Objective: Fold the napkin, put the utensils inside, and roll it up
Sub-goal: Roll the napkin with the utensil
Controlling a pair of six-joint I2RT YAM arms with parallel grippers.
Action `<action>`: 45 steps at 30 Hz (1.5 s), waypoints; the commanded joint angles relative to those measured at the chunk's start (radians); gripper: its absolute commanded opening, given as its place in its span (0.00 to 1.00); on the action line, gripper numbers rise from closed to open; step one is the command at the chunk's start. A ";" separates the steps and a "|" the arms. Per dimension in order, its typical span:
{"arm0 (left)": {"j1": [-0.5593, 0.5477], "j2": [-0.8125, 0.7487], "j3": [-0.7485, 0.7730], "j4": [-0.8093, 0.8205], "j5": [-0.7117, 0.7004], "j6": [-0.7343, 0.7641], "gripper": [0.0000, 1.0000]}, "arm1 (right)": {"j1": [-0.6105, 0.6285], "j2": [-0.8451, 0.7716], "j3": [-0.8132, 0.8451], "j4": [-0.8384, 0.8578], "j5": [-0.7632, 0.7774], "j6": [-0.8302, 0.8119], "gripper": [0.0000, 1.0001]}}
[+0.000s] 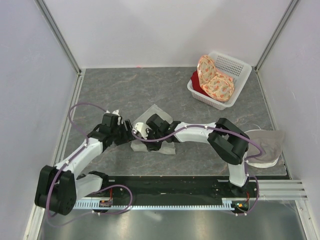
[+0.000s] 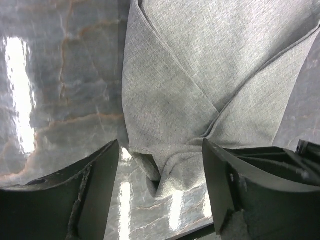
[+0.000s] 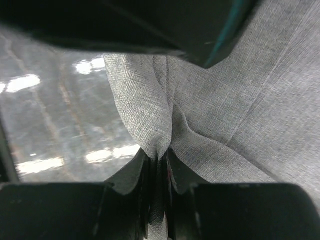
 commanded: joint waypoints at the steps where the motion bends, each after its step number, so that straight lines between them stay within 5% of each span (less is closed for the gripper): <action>1: -0.002 -0.117 -0.081 0.044 -0.013 -0.059 0.76 | -0.025 0.069 0.061 -0.204 -0.142 0.151 0.14; 9: -0.002 -0.263 -0.219 0.104 0.054 -0.139 0.78 | -0.074 0.124 0.184 -0.321 -0.216 0.230 0.14; 21: -0.002 -0.197 -0.265 0.220 0.073 -0.153 0.65 | -0.097 0.216 0.258 -0.393 -0.292 0.236 0.14; 33: -0.002 -0.154 -0.271 0.239 0.053 -0.111 0.15 | -0.135 0.255 0.322 -0.432 -0.365 0.231 0.16; 39: -0.002 -0.100 -0.236 0.214 0.061 -0.088 0.02 | -0.132 0.137 0.338 -0.416 -0.253 0.218 0.38; 40: -0.001 -0.087 -0.227 0.193 0.057 -0.079 0.02 | -0.125 0.073 0.324 -0.384 -0.168 0.213 0.48; 45: -0.001 -0.048 -0.161 0.121 0.039 -0.055 0.02 | -0.040 -0.136 0.159 -0.274 0.109 0.075 0.58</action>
